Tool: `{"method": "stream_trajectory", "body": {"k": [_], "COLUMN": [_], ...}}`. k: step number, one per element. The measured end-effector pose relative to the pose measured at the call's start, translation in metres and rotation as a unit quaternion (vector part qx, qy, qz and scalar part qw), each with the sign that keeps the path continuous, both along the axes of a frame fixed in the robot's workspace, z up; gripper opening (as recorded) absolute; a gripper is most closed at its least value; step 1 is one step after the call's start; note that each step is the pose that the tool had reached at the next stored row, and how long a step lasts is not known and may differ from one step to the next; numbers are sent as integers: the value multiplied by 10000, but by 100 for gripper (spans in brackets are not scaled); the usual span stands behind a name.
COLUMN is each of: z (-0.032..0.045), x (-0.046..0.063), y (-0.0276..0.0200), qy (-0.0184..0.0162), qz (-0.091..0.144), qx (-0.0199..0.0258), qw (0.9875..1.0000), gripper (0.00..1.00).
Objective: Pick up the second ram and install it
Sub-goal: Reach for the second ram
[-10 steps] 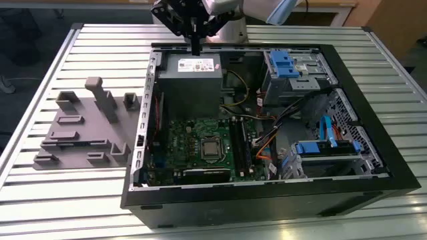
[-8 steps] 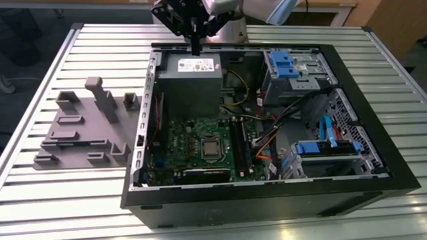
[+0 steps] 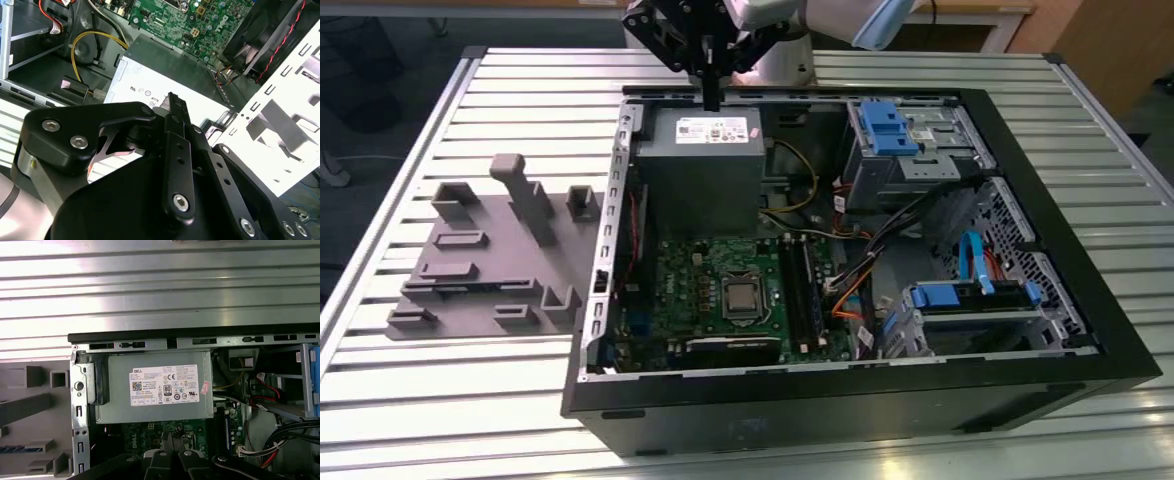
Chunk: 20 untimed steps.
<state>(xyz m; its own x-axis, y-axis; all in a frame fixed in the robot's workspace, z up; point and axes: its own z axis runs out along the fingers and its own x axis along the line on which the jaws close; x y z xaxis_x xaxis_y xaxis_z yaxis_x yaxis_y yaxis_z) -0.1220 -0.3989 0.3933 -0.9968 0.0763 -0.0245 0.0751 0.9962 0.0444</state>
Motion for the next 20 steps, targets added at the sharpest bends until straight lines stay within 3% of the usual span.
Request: {"method": "stream_trajectory", "body": {"k": [16,20], "z": [0,0], "x": [0,-63], "y": [0,0], "qy": [0,0], "qz": [0,0], "qx": [0,0], "qw": [10000,10000], "gripper": [11,11]}}
